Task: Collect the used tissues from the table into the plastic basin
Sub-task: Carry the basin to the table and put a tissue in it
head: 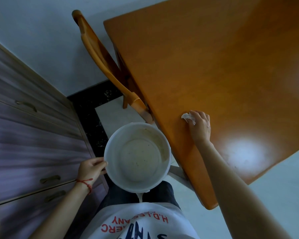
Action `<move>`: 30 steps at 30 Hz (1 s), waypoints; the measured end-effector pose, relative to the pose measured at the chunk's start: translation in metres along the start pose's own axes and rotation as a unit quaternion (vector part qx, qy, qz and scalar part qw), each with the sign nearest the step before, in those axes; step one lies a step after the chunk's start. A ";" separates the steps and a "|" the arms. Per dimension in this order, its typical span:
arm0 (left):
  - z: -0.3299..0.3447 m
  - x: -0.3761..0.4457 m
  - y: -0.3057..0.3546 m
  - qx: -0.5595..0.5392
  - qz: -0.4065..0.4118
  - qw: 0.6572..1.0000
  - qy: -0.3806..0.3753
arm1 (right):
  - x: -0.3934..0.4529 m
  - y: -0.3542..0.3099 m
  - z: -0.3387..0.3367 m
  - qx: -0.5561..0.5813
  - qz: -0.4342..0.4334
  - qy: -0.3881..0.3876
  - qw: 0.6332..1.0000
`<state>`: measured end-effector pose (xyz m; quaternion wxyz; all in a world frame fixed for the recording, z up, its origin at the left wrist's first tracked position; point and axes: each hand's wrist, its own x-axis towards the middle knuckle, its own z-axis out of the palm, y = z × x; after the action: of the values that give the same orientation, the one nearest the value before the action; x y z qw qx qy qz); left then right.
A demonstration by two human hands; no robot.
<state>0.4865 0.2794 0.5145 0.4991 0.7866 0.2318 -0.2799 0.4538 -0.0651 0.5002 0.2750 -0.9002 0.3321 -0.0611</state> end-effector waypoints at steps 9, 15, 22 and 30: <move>-0.001 -0.001 -0.001 0.002 0.004 1.000 -0.011 | -0.040 -0.037 0.001 0.185 -0.021 0.015 0.982; -0.003 -0.003 -0.004 -0.005 0.004 1.000 -0.018 | -0.103 -0.074 0.030 0.213 -0.068 -0.131 0.966; -0.006 -0.012 -0.011 -0.015 0.022 0.999 -0.024 | -0.141 -0.069 0.040 0.134 -0.046 -0.232 0.962; -0.010 -0.027 -0.027 -0.017 0.030 0.999 -0.025 | -0.167 -0.041 0.024 0.078 -0.035 -0.085 0.993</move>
<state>0.4512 0.2969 0.5179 0.5265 0.7774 0.2003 -0.2798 0.3550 0.0771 0.5135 0.3694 -0.8889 0.2701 -0.0198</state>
